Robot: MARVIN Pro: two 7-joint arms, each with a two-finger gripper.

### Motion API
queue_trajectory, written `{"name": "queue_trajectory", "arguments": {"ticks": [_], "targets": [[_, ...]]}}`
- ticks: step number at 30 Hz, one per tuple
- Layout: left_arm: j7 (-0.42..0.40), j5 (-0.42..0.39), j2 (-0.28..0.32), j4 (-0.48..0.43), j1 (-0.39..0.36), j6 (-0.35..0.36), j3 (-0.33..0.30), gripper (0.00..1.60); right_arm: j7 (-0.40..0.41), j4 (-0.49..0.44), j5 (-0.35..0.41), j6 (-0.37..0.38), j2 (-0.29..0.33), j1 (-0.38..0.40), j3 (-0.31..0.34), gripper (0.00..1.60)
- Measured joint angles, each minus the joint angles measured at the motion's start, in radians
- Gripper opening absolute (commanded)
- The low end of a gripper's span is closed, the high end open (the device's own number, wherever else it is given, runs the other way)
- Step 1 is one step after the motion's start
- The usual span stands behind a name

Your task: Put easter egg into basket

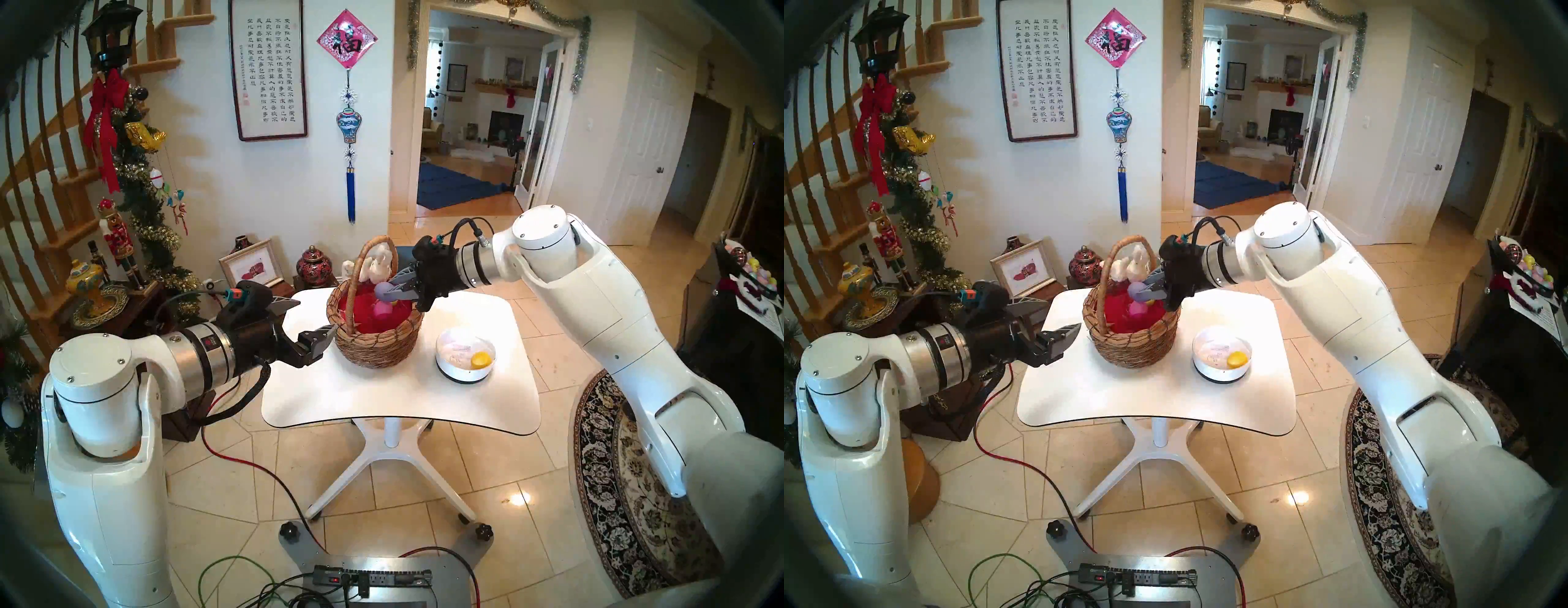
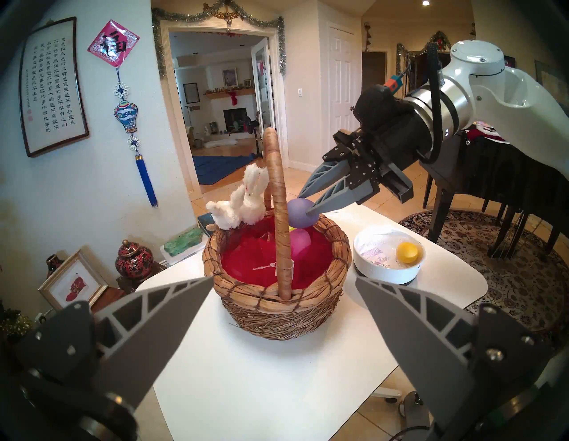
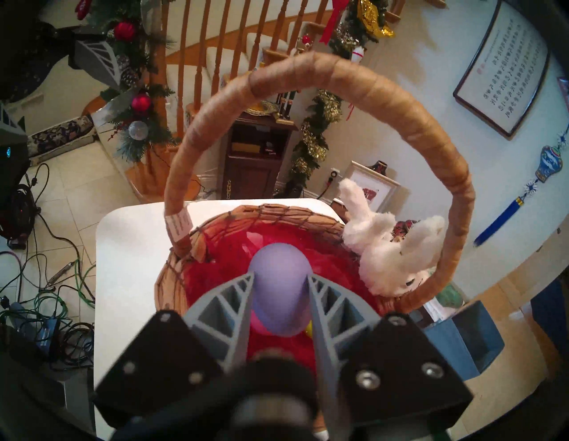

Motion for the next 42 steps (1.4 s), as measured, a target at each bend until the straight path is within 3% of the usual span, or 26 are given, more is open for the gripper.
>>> {"name": "queue_trajectory", "arguments": {"ticks": [14,42], "targets": [[0.0,0.0,0.0,0.0,0.0,0.0,0.0,1.6,0.058,0.117,-0.011,-0.106,-0.021,0.036,-0.022,0.43],[0.0,0.0,0.0,0.0,0.0,0.0,0.0,1.6,0.094,0.294,-0.041,-0.212,-0.143,0.124,-0.034,0.4]]}}
